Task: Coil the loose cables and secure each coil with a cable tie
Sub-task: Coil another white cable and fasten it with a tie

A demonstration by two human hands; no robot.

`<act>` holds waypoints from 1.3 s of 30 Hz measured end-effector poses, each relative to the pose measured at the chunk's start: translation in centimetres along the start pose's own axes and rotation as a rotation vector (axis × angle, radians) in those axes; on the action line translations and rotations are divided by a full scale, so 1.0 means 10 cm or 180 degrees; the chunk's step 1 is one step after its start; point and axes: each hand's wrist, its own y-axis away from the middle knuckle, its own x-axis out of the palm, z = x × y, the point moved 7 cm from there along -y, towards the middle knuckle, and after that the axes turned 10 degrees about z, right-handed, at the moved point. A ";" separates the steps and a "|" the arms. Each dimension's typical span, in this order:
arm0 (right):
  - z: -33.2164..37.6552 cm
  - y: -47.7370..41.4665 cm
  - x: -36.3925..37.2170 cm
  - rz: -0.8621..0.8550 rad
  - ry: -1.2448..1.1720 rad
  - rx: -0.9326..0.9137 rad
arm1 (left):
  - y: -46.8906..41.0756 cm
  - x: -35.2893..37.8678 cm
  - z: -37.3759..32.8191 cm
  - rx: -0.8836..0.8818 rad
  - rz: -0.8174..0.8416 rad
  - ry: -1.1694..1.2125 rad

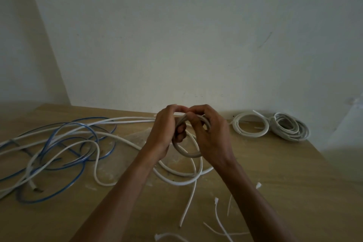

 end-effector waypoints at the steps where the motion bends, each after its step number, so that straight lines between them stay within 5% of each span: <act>1: -0.01 -0.01 -0.04 -0.0071 -0.0036 -0.0001 | 0.00 0.02 -0.01 0.0013 0.0005 -0.0128; 10: -0.11 0.03 -0.08 -0.0350 -0.0377 0.0207 | 0.03 0.21 0.15 -0.0405 0.0197 0.0573; 18: -0.10 0.07 -0.25 -0.0842 -0.0026 0.0270 | 0.06 0.50 0.23 -0.0718 0.1312 0.2210; 27: -0.15 0.22 -0.21 -0.0610 -0.0098 0.0343 | 0.10 0.49 0.36 -0.0611 0.0294 0.1305; 33: -0.48 0.51 -0.11 0.0639 -0.0412 0.0652 | 0.34 0.35 0.78 -0.0602 0.0075 0.0987; 36: -0.59 0.64 -0.14 0.0778 -0.0679 0.1058 | 0.35 0.23 0.81 -0.0497 0.0027 0.0979; 39: -0.74 0.78 -0.23 0.1324 0.0646 0.1822 | 0.32 0.08 0.81 -0.0400 -0.0127 0.0959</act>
